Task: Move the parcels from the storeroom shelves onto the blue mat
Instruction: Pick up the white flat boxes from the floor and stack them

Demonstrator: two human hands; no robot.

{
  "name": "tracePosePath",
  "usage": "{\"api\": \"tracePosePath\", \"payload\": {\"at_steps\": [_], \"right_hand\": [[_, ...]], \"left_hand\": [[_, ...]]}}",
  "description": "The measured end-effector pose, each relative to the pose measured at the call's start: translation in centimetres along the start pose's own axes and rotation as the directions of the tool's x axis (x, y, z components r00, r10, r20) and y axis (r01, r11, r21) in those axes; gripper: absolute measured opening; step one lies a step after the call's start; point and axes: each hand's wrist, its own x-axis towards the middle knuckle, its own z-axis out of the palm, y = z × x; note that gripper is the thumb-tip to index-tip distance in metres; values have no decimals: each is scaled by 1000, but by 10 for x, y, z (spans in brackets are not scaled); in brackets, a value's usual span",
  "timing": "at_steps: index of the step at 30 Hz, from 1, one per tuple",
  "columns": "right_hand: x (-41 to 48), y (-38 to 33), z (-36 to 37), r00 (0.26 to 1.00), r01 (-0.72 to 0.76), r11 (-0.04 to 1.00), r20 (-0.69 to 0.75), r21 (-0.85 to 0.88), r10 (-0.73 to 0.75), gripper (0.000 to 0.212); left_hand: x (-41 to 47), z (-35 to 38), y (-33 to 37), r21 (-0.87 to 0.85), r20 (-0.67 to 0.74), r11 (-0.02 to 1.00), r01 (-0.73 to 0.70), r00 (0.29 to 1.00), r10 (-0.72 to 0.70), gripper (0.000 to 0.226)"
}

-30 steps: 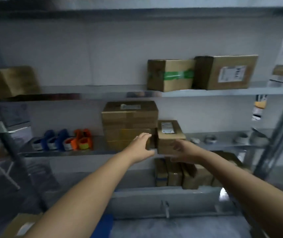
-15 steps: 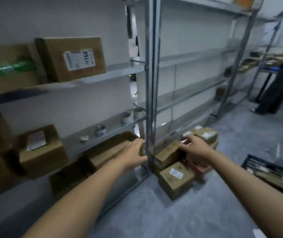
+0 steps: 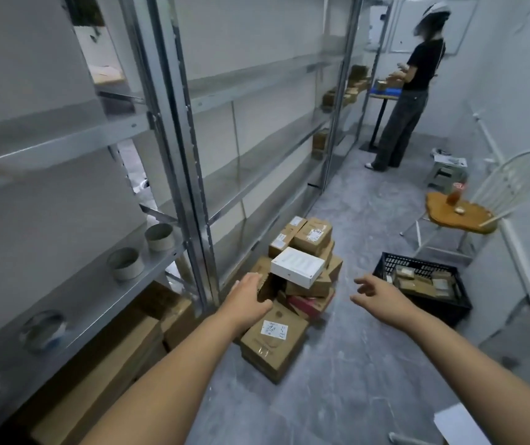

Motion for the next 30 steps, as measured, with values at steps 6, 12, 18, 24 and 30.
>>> {"api": "tracePosePath", "payload": {"at_steps": [6,12,18,24,30], "right_hand": [[71,53,-32,996,-84,996,-19,36,85,54],[177,88,-96,999,-49,996,7,79,49,52],[283,94,-153,993,66,998,102,-19,-64,48],[392,77,-153,972,118,992,209,-35,-108,45],[508,69,-106,932,125,986,355,-106,-80,45]], "left_hand": [[95,45,24,-22,74,1000,-19,997,20,65],[194,84,71,-21,24,999,34,999,-33,66],[281,107,101,23,13,993,115,993,-115,69],[359,120,89,-16,-41,984,178,983,-179,67],[447,151,45,-89,-1,961,262,965,-263,62]]}}
